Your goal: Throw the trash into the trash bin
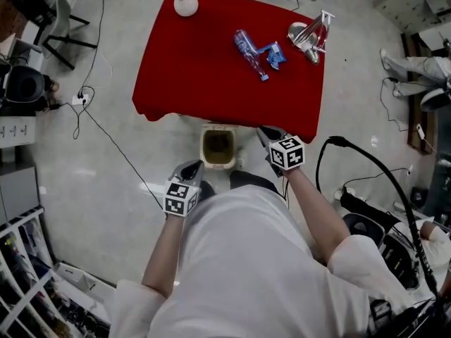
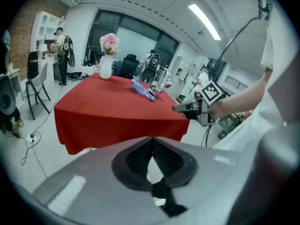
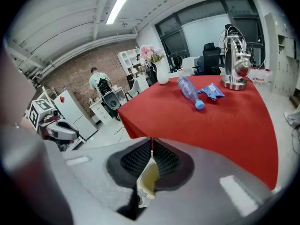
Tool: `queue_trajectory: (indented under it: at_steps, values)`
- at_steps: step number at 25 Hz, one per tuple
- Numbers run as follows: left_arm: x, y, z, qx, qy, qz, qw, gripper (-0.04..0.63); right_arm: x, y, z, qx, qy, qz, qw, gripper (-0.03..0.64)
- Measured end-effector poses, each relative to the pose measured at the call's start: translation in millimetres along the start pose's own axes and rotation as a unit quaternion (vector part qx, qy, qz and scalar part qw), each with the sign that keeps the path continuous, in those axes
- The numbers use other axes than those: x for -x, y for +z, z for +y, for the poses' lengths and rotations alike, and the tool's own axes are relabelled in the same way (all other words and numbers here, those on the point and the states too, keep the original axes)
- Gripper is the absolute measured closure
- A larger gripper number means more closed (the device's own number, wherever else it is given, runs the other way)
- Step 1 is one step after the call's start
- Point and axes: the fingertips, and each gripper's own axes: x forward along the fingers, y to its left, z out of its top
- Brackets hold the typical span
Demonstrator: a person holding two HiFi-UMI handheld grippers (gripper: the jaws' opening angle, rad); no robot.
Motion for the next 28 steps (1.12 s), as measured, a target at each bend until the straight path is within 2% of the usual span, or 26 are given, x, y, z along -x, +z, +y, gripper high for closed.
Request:
queue_trajectory:
  at_steps: [7,15,28]
  values:
    - [-18.1,17.4,-1.8,0.013,0.012,-0.016,0.9997,0.591,-12.4,40.1,-38.2,0.028,0.002,-0.005,1.0,0.589]
    - [-32.1,38.3,-3.4,0.022,0.027,-0.033,0.9988,0.591,-27.7,62.5,-68.8,0.047,0.004,0.005,0.999,0.574]
    - [-47.6,52.3,-9.0,0.028,0.045,-0.034,0.998,0.591,-66.6,96.3,-137.8,0.062,-0.025,0.024,0.997,0.541]
